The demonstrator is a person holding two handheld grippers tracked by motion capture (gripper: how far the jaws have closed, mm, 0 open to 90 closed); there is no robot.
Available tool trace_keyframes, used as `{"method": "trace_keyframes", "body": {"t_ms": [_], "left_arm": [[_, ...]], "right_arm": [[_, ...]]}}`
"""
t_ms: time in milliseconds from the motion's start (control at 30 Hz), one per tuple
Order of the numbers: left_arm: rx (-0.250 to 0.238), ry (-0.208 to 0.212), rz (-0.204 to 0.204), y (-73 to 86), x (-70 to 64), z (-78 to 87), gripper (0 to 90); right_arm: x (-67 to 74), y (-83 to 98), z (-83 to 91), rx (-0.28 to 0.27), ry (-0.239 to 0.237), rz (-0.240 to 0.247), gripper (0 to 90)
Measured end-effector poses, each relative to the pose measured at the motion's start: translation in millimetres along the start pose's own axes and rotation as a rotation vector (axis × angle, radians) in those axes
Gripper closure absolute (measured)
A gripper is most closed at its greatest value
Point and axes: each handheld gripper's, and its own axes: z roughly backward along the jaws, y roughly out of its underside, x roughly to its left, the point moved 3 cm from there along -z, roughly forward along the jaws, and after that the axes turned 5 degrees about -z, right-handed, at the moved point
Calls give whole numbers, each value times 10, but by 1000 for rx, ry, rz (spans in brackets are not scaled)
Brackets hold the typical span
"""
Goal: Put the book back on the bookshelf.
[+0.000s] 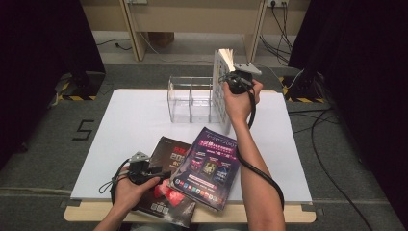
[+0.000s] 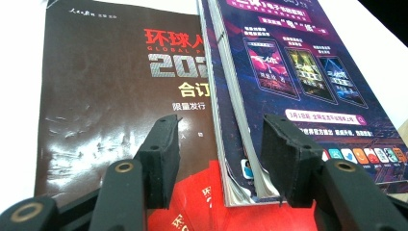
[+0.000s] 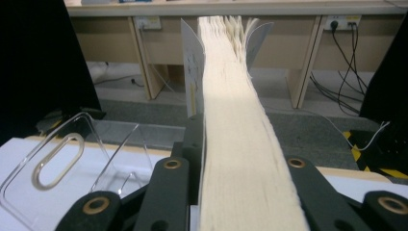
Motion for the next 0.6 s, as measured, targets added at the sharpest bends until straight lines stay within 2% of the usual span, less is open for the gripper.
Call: {"method": "trace_keyframes", "body": {"t_ms": [233,400,600], "left_arm": [[-2,0,2,-4,13,0,477],[0,-1,1,-2,17,-4,477],[2,0,0,1,13,-7,477]], "right_arm": [[7,-36,-93,-18,21,6,745],[-24,43,-164,-27,26,-22,745],[-35,86,-176,-51,30,-10,743]]}}
